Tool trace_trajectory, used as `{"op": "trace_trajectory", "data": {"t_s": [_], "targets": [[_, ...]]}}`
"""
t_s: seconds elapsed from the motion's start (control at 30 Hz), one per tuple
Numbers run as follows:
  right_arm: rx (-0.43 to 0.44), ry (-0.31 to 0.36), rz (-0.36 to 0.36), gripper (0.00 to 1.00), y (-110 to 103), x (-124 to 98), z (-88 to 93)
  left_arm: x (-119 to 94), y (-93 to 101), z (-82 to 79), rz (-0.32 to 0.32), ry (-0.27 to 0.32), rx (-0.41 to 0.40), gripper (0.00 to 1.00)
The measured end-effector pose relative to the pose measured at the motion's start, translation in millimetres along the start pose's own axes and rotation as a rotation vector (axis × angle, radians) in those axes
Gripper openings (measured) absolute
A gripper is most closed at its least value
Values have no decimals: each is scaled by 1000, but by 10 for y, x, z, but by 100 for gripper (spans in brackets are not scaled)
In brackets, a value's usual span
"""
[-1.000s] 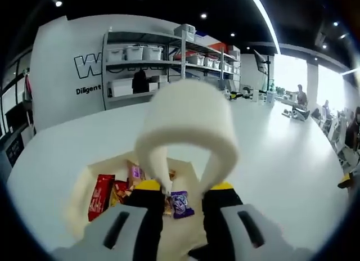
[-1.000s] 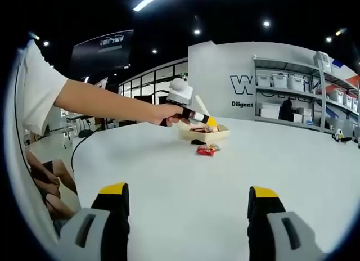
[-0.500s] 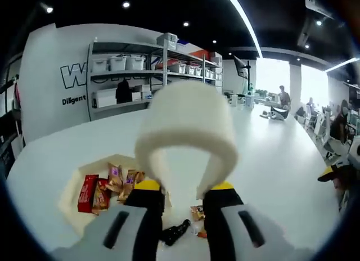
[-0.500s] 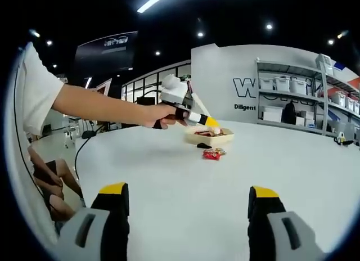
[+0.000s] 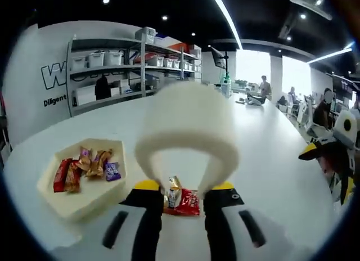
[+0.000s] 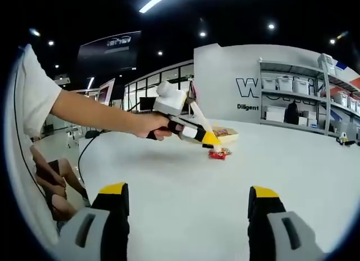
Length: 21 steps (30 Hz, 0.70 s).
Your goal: Place the target food into the container with the food tongs after gripping and lifting it, then release it inside without dropping or visibly crushing the food.
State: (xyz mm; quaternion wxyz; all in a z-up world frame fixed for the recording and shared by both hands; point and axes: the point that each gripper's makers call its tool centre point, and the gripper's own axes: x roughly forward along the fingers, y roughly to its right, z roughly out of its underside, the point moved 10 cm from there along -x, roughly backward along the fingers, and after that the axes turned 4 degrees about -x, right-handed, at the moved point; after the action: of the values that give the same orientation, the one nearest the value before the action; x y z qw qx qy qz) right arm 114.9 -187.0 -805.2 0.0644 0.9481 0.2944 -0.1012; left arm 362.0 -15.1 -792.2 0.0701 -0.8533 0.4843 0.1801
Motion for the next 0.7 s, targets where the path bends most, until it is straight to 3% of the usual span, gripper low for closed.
{"op": "trace_trajectory", "data": {"t_s": [0.37, 0.7], "targets": [[2, 3, 5, 86, 16, -31, -1, 41, 8, 25, 14, -23, 15, 27], [-3, 1, 6, 85, 30, -58, -3, 27, 152, 41, 31, -52, 62, 27]]}}
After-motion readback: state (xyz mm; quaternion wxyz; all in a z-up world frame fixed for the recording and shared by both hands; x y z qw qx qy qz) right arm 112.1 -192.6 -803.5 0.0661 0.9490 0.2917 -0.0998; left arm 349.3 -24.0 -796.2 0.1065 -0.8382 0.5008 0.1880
